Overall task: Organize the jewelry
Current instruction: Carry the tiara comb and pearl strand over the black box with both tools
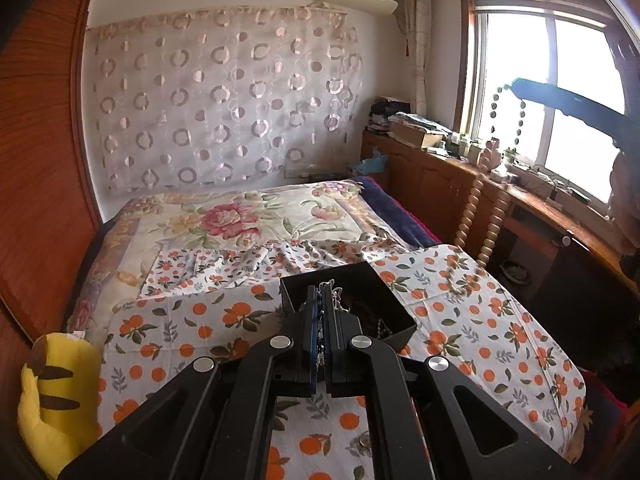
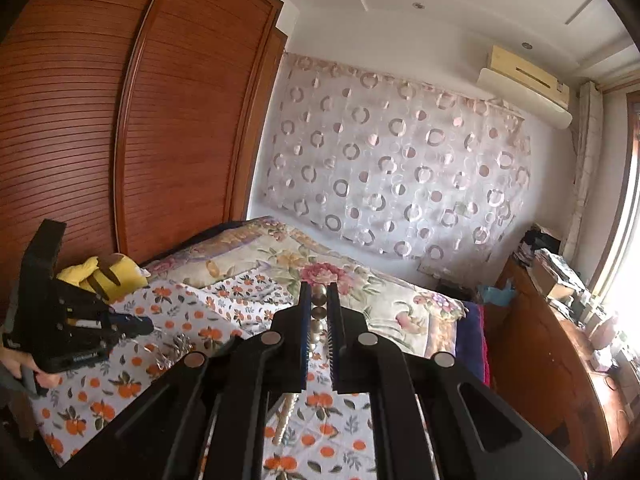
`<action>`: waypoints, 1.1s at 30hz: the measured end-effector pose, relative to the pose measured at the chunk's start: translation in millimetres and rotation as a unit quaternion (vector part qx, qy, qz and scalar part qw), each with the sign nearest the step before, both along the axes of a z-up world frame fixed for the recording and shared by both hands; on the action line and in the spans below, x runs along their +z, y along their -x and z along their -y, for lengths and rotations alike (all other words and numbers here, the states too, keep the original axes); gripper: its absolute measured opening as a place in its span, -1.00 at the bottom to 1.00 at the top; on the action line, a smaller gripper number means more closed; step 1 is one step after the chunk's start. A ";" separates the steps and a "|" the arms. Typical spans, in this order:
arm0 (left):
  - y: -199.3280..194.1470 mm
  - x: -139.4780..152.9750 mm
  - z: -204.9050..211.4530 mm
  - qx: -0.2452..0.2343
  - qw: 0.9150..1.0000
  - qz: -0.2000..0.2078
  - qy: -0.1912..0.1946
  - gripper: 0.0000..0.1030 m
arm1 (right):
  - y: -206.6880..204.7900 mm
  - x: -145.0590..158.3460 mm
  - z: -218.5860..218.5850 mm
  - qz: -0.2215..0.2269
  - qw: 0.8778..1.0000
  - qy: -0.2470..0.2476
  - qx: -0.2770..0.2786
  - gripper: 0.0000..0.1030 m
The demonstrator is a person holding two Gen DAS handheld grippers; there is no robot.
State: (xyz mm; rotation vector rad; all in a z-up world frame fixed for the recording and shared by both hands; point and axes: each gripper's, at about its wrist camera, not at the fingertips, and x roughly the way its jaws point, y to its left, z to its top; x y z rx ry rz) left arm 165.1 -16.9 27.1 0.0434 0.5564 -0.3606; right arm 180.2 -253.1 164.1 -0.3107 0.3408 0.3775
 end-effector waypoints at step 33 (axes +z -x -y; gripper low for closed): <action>-75.3 -34.3 22.1 -0.033 0.998 -0.056 0.025 -0.98 | -72.1 -133.8 -23.5 -0.140 0.989 0.012 0.036 -0.12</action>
